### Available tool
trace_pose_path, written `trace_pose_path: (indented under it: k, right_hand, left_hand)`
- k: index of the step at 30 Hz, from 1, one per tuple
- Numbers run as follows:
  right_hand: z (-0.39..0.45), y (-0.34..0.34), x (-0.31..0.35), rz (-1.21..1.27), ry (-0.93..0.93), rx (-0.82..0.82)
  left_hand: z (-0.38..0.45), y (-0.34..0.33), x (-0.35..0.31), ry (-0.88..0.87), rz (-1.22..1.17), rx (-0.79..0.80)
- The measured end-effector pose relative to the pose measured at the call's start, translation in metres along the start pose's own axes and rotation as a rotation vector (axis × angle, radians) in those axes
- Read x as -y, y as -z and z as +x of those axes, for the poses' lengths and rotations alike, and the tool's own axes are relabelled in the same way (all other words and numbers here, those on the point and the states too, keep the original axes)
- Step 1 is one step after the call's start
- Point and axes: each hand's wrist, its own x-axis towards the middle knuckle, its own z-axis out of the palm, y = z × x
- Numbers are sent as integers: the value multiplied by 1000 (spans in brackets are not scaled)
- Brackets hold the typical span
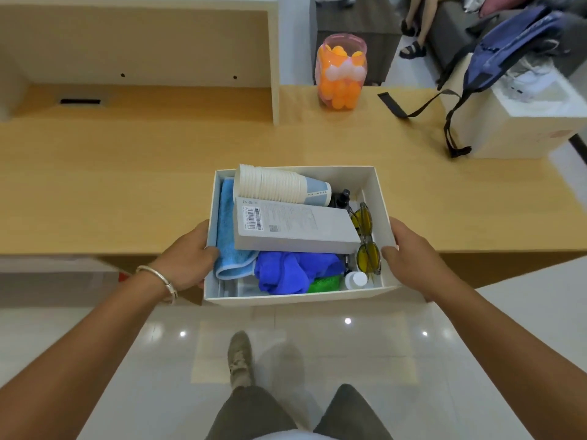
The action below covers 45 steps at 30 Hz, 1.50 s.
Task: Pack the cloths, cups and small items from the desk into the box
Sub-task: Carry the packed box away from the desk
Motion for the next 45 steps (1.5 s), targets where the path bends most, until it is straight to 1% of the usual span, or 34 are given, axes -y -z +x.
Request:
trace_pose_path:
  k: [5, 10, 15, 17, 20, 26, 31, 39, 45]
  right_hand:
    - [-54, 30, -52, -52, 85, 47]
    - [-110, 38, -86, -20, 65, 95]
    - [-158, 19, -103, 58, 34, 131]
    - [-169, 5, -110, 72, -2, 117]
    - [-176, -23, -120, 74, -36, 104]
    - [-170, -94, -142, 114, -135, 52]
    - [-147, -165, -187, 103, -181, 47]
    - [-66, -287, -293, 99, -197, 62]
    - [20, -380, -374, 64, -189, 87]
  left_hand:
    - [-67, -72, -11, 6, -49, -34]
    - [-127, -124, -9, 26, -142, -22]
    - [-163, -147, 12, 52, -156, 4]
    - [-166, -151, 27, 72, -148, 22]
    - [-164, -156, 52, 53, -147, 47]
    - [-133, -173, 112, 69, -150, 111]
    - [-88, -207, 175, 86, -153, 144]
    - [8, -310, 288, 168, -147, 113]
    - [102, -394, 375, 219, -243, 77]
